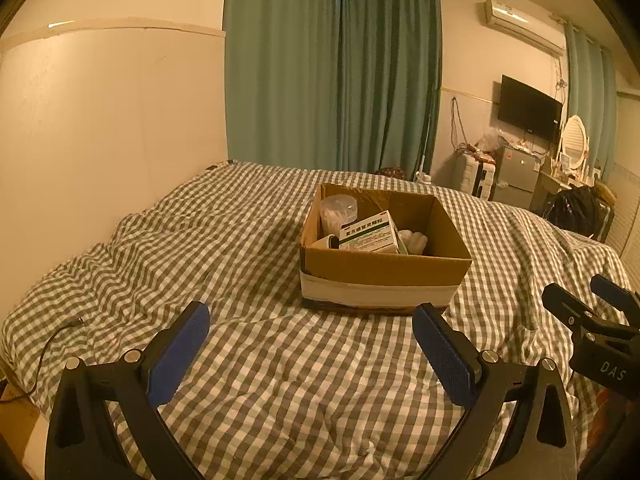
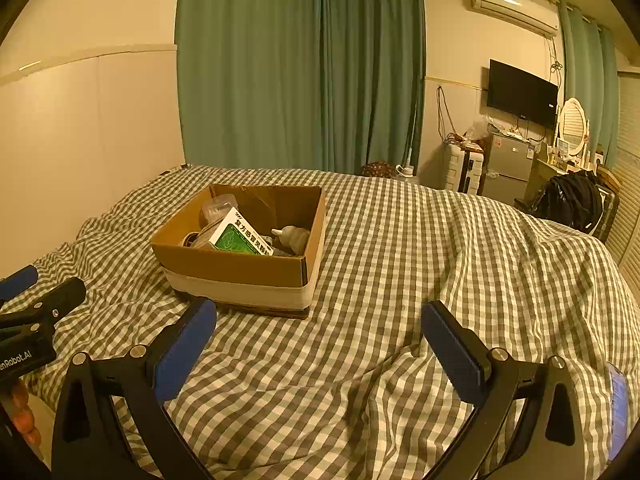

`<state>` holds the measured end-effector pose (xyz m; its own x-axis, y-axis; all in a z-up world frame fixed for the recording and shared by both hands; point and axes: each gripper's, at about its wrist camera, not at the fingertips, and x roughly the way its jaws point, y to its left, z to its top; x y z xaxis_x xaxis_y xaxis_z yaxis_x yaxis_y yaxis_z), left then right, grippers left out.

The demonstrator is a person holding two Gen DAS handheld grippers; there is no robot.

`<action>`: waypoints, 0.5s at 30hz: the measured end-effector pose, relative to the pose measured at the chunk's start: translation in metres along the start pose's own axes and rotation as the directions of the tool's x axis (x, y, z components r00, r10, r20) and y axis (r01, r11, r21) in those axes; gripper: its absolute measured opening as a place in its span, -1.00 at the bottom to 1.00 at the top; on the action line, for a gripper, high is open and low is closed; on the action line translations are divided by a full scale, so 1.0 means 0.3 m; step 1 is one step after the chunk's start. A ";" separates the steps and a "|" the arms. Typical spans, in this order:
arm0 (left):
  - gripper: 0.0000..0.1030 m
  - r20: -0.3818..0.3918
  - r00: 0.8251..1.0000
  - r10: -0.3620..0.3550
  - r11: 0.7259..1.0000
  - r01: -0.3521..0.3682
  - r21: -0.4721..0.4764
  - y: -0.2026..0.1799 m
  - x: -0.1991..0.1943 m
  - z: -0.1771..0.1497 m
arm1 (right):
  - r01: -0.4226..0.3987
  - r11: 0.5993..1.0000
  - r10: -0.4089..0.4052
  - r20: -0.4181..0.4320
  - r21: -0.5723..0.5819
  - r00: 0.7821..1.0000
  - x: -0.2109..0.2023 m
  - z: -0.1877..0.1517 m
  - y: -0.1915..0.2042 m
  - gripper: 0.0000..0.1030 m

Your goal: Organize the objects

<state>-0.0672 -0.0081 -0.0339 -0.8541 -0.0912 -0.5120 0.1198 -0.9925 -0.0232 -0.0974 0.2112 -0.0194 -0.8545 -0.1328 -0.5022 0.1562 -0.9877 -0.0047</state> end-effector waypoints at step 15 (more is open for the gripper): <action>1.00 0.003 1.000 0.001 1.000 -0.001 0.017 -0.011 0.000 0.003 | -0.014 1.000 0.014 -0.002 -0.007 1.000 0.004 0.001 0.012 0.99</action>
<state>-0.0682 -0.0048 -0.0330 -0.8556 -0.0925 -0.5093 0.1124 -0.9936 -0.0083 -0.0979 0.2077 -0.0197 -0.8511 -0.1464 -0.5042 0.1717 -0.9851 -0.0038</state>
